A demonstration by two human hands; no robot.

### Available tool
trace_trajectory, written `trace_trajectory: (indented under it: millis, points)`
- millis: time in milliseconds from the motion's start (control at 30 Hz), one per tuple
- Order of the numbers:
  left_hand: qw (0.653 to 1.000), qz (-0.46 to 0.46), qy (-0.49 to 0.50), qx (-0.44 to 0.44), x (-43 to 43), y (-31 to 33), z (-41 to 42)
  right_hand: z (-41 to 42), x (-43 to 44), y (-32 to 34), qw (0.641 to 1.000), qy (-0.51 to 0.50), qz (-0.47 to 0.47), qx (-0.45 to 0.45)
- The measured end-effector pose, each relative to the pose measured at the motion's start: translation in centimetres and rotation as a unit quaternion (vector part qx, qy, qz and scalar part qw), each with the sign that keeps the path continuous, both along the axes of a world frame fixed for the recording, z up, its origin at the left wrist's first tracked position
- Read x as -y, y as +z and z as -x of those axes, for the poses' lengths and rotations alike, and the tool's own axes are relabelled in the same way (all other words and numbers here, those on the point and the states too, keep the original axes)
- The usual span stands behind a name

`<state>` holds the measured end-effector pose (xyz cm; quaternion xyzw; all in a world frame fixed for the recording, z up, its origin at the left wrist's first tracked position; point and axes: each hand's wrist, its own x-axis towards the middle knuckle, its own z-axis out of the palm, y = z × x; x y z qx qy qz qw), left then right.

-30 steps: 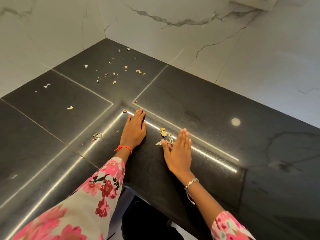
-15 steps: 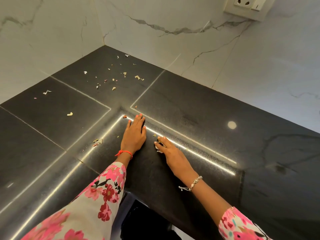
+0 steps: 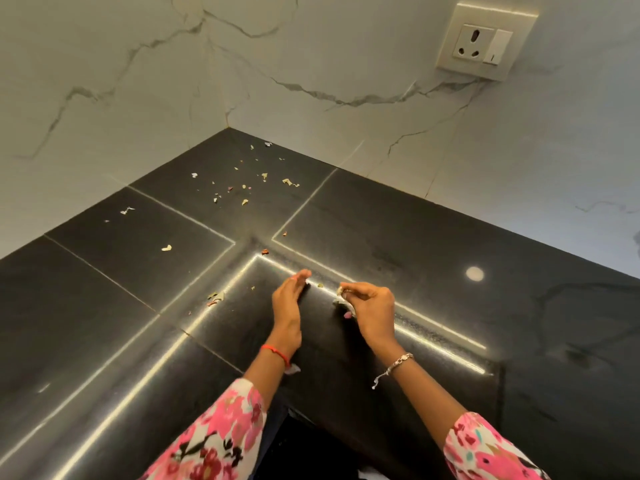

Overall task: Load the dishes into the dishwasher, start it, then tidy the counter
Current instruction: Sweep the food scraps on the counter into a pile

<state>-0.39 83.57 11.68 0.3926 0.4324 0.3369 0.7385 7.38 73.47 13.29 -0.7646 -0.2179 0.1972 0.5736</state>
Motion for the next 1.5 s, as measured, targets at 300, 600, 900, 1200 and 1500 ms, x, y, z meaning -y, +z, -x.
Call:
trace_trajectory:
  millis: [300, 600, 900, 1200, 1500]
  points:
    - [0.905, 0.341, 0.004, 0.255, 2.3, 1.5, 0.1, 4.7, -0.4, 1.9, 0.954, 0.26, 0.077, 0.131]
    - [0.895, 0.354, 0.032, 0.271, 0.0, 2.0, 2.4, 2.9, 1.7, 0.6, 0.99, 0.027, 0.053, 0.125]
    - [0.901, 0.336, 0.042, 0.272, -3.3, 0.8, 6.9, 5.0, -3.2, -3.3, 0.907, 0.103, 0.314, 0.26]
    - [0.896, 0.334, 0.063, 0.286, -5.2, 0.3, 10.2, 4.7, -5.4, -3.0, 0.864, 0.25, 0.277, 0.338]
    - [0.893, 0.347, 0.025, 0.285, -4.7, 0.3, 9.2, 4.4, -2.2, -3.4, 0.845, 0.221, 0.241, 0.423]
